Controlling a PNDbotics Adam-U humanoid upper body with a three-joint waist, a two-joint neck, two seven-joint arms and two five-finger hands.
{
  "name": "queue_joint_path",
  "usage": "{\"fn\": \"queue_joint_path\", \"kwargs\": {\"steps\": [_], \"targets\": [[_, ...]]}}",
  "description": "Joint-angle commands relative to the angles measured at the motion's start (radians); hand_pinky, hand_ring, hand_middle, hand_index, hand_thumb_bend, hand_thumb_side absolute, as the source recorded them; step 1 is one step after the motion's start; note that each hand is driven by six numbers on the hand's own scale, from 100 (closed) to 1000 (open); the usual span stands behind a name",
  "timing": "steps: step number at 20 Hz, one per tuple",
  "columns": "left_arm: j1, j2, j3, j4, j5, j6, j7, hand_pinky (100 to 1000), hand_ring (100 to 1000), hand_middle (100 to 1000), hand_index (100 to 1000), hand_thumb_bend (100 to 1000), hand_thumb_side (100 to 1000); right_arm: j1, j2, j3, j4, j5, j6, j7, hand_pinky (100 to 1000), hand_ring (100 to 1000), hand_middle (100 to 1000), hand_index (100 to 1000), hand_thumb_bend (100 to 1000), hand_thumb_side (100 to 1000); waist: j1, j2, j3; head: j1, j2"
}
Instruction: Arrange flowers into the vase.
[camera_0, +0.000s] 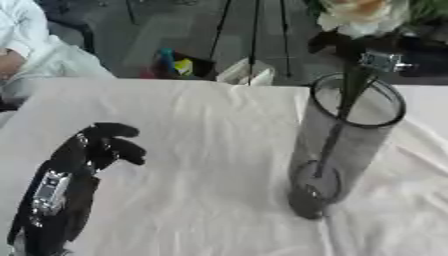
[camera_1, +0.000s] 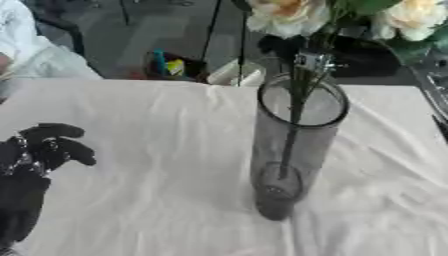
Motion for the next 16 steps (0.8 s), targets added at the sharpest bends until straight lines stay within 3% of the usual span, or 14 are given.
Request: {"fn": "queue_joint_path", "kwargs": {"steps": [1, 12, 16], "targets": [[-0.005, -0.002, -0.004, -0.013, -0.003, -0.001, -0.003, 586, 617, 683, 779, 110, 1000, -0.01, -0.033, -0.018, 0.004, -0.005, -0.012, 0.006, 944, 897, 814, 989, 226, 1000, -0.004, -0.004, -0.001, 0.004, -0.004], [-0.003, -0.001, -0.005, -0.013, -0.002, 0.001, -0.007, 586, 619, 685, 779, 111, 1000, -0.027, -0.047, -0.03, 0.045, -0.034, -0.038, 0.066, 950, 895, 800, 980, 433, 1000, -0.007, -0.004, 0.001, 0.006, -0.005], [-0.004, 0.0, -0.006, -0.013, -0.002, 0.002, -0.01, 586, 620, 685, 779, 111, 1000, -0.033, -0.056, -0.04, 0.052, -0.038, -0.048, 0.077, 942, 890, 800, 996, 450, 1000, -0.008, -0.004, 0.0, 0.007, -0.004]]}}
